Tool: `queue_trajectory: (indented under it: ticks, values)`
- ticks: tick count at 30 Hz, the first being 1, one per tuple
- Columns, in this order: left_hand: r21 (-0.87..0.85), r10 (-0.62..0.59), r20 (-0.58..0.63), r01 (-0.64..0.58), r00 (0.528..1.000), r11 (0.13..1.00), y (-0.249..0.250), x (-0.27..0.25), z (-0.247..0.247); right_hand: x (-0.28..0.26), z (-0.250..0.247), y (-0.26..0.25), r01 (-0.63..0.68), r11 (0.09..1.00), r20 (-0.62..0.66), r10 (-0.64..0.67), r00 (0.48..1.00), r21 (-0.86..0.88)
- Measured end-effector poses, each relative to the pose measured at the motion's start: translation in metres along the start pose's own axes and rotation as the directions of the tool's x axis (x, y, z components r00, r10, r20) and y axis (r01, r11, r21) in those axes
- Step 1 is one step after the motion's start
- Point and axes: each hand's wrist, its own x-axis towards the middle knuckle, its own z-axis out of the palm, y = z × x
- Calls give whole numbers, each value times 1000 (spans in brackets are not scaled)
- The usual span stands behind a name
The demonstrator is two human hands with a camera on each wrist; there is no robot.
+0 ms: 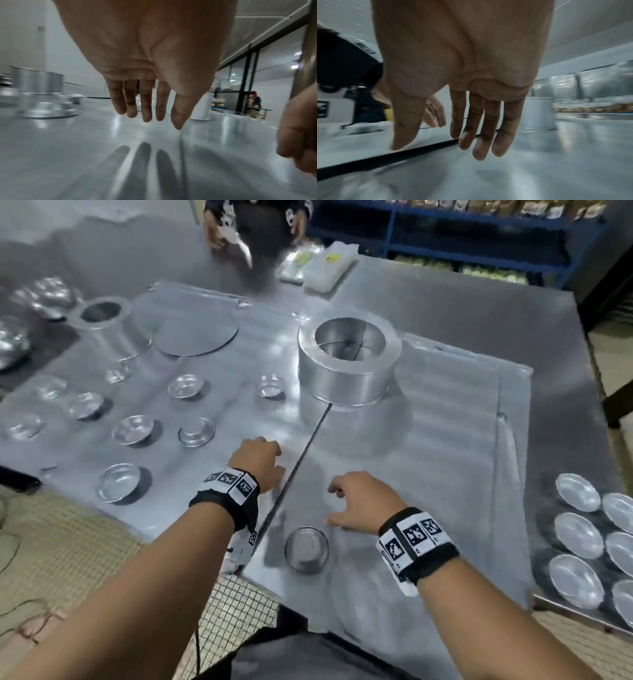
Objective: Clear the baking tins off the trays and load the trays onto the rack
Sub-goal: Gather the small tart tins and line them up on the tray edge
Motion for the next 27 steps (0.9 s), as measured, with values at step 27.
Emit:
queue_trajectory:
  ticks: [27]
  values:
    - [-27, -303, -48, 302, 952, 953, -129, 52, -34, 9, 47, -91, 68, 964, 251, -1, 968, -256]
